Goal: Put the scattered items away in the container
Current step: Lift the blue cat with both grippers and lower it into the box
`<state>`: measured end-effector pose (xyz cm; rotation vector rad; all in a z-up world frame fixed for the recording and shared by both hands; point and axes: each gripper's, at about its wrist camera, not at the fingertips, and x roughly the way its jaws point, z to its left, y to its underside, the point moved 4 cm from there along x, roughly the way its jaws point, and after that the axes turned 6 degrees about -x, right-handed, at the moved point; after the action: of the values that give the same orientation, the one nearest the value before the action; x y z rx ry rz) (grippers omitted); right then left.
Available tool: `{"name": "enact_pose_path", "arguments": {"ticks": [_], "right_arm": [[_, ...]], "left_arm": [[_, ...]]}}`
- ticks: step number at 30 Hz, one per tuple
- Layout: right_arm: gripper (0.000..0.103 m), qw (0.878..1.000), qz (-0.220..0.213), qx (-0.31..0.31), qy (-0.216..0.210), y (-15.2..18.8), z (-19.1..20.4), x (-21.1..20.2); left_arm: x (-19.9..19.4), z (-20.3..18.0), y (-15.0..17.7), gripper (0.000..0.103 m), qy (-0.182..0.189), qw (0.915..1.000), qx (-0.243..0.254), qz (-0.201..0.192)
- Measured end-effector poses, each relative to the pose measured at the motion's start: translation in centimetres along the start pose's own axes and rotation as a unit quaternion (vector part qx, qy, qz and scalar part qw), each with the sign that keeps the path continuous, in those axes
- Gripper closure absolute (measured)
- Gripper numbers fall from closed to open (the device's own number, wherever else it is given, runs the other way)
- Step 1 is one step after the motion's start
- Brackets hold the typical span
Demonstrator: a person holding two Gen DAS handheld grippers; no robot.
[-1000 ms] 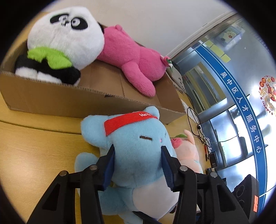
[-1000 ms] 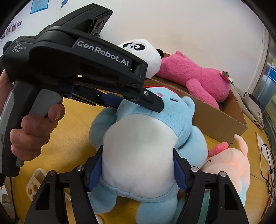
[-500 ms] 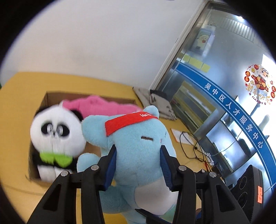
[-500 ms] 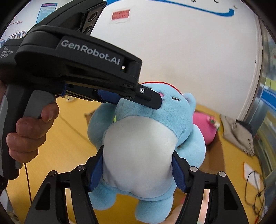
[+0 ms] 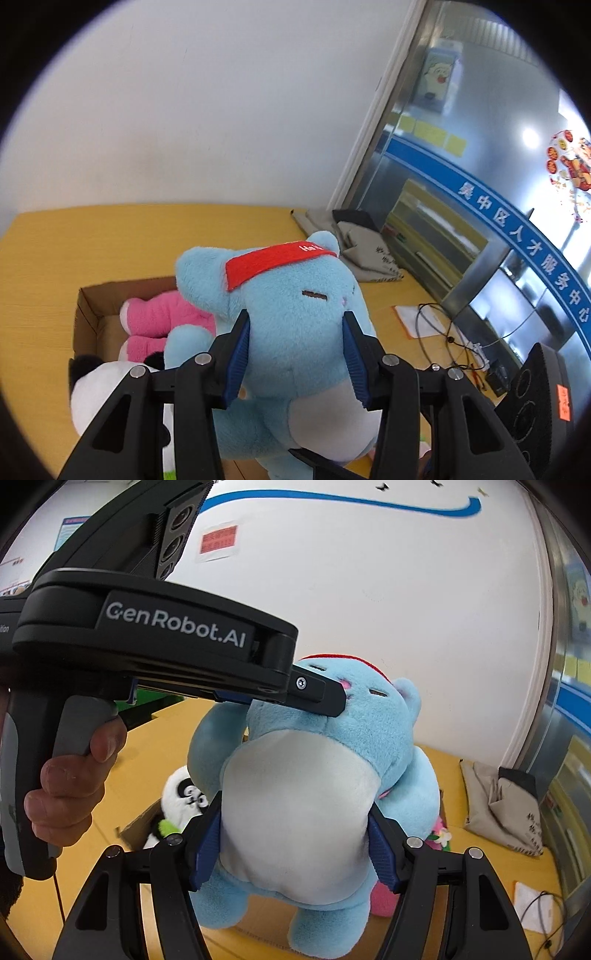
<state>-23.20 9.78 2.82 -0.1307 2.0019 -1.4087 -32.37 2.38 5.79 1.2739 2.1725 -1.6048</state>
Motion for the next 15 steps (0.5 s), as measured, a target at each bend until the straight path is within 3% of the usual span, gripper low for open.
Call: {"name": "enact_pose_path", "arguments": {"ticks": [7, 15], "right_arm": [[0.029, 0.996, 0.058, 0.056, -0.024, 5.6, -1.2, 7.6], [0.029, 0.992, 0.095, 0.076, -0.039, 8.0, -0.7, 9.1]], "left_arm": [[7.5, 5.2, 4.3, 0.058, -0.015, 0.9949, -0.060, 0.079], [7.3, 5.2, 6.2, 0.058, -0.017, 0.9941, -0.070, 0.081]]}}
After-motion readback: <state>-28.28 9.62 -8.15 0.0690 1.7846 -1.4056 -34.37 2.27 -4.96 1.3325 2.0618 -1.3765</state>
